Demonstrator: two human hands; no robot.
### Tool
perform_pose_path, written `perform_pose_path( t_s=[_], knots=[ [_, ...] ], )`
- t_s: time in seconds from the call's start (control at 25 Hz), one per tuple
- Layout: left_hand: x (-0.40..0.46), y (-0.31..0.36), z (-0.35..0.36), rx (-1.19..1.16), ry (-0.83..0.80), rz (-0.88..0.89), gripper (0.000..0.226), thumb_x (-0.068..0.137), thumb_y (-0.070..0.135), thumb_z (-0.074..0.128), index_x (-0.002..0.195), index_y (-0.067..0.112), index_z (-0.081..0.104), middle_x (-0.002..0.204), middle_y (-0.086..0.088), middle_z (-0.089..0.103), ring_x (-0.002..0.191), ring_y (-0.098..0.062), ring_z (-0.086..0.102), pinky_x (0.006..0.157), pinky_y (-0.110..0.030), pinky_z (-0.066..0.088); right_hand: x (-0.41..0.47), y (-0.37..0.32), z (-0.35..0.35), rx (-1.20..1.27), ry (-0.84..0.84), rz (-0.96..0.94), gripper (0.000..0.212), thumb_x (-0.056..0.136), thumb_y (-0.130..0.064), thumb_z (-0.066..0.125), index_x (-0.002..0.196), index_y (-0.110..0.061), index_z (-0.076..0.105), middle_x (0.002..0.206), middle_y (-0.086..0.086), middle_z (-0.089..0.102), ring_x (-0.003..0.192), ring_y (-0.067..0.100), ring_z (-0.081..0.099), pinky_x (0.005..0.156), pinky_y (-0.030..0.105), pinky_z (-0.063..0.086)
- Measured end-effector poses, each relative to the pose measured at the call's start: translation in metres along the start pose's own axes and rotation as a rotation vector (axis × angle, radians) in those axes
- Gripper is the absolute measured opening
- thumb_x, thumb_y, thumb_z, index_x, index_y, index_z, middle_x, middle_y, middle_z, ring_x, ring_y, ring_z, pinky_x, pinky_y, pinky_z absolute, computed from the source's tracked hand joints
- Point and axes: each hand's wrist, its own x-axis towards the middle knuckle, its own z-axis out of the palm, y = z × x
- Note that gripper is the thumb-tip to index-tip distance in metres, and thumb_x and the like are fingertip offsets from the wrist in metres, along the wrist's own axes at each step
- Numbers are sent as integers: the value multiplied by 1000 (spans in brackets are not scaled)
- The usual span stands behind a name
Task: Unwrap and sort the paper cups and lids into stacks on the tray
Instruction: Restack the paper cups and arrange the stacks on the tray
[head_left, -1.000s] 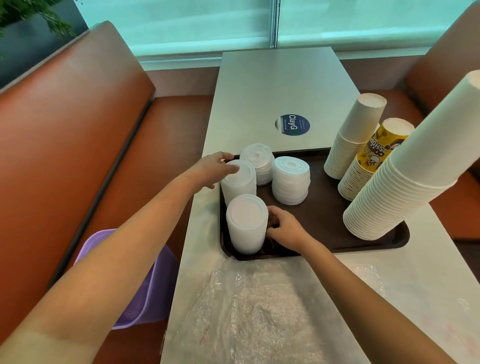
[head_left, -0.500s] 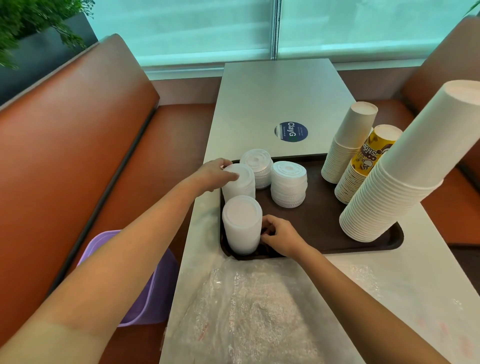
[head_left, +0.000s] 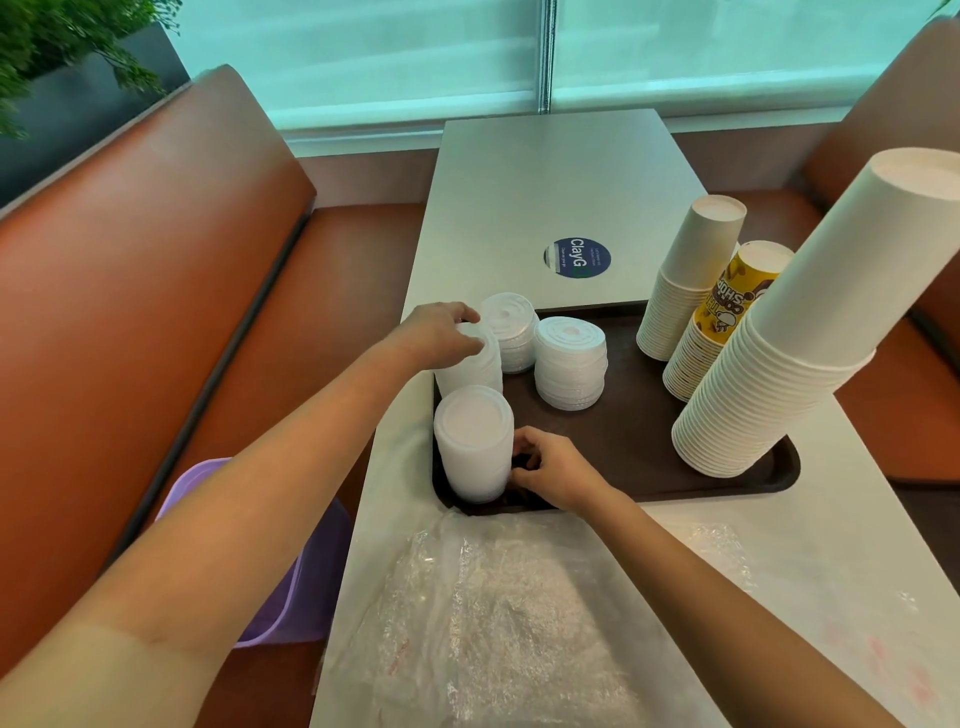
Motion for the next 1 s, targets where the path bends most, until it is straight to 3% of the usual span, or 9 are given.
perform_pose_path(
  t_s=[0.16,0.24,0.4,0.48,0.56,0.64,0.76,0.88,1.0],
  knots=[
    [-8,-1,1,26,1,-2,48,89,24,58,135,24,47,141,-4,45,120,-20,48,89,-22,36,-3,0,0,7,-15,16,34,83,-11,69,114,-22,59,105,-5,62,71,2,52,73,22,45],
    [-11,6,-2,26,135,-15,46,87,29,60,132,24,50,140,-7,43,126,-23,44,101,-29,36,-6,-3,-4,48,31,34,33,83,-9,68,112,-22,59,96,-5,60,71,4,51,72,22,44],
    [-6,50,-6,-78,255,157,38,88,29,60,125,23,56,136,-6,44,126,-19,43,99,-24,33,-8,-14,-31,301,466,67,22,87,-7,61,108,-15,60,83,-2,56,69,5,51,60,9,41],
    [4,70,2,-4,180,228,37,90,27,57,127,22,56,139,-6,42,128,-19,41,102,-27,31,-6,-17,-47,415,704,72,23,90,-4,55,111,-11,59,94,3,58,77,7,54,58,5,41],
    [20,79,12,81,61,258,38,93,24,53,131,21,52,143,-6,38,130,-19,39,105,-29,30,-1,-15,-63,460,818,101,28,91,-4,53,117,-15,55,114,6,57,98,13,55,68,6,42],
    [36,82,24,192,-64,279,43,94,22,52,136,21,47,147,-6,35,131,-21,37,107,-31,30,7,-7,-76,453,774,132,44,90,-8,58,130,-19,46,134,5,48,120,18,47,91,19,42],
    [48,86,44,366,-190,337,50,94,24,52,143,21,39,150,-6,32,135,-22,33,109,-35,30,19,11,-81,280,527,146,91,77,-16,76,148,-22,20,155,4,21,141,21,23,115,40,26],
    [55,85,61,467,-258,329,52,94,24,52,144,24,37,149,-5,35,134,-21,36,108,-35,34,30,26,-74,228,401,158,122,65,-23,86,152,-24,1,159,3,8,146,23,13,117,44,20],
    [59,83,69,495,-294,306,50,94,22,52,142,27,39,145,-6,41,128,-22,44,105,-34,39,44,36,-71,224,396,182,130,59,-26,89,151,-28,-3,157,5,18,145,28,15,116,49,21]
  ],
)
